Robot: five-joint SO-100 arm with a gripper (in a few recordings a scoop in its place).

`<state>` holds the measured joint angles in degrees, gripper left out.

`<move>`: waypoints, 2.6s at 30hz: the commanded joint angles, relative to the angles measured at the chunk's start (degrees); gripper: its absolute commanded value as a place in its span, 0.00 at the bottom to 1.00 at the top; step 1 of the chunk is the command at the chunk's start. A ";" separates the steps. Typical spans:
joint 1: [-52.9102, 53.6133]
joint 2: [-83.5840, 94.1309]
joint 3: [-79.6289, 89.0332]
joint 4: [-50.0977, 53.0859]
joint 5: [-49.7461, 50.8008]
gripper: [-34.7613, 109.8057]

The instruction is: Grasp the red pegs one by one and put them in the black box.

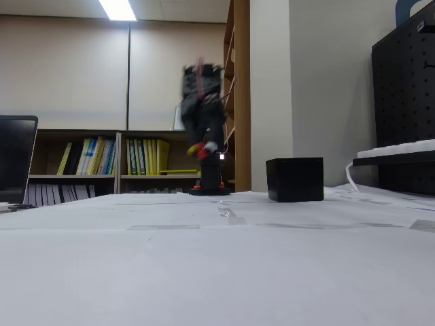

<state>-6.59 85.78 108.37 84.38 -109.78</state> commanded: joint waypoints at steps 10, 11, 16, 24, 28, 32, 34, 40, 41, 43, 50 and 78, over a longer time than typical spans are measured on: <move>-32.70 -17.31 -21.45 -3.16 -13.97 0.24; -34.45 -17.40 -23.12 -4.66 -15.29 0.24; -39.29 -17.14 -27.95 -13.18 -19.51 0.24; -38.67 -18.02 -30.15 -14.59 -19.42 0.42; -34.54 -23.99 -24.43 -10.63 -19.34 0.44; -27.42 -29.97 -14.15 -3.78 -16.88 0.45; -19.86 -33.22 -13.71 -0.88 -11.78 0.45; 2.72 -46.05 -49.92 -21.01 3.08 0.24; 4.22 -48.96 -57.13 -23.47 5.10 0.24; 5.36 -56.51 -70.05 -26.02 7.91 0.24; 3.52 -82.53 -95.89 -19.60 6.06 0.24; 5.98 -95.98 -106.88 -8.61 8.88 0.25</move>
<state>-0.88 -8.79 2.11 74.79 -100.20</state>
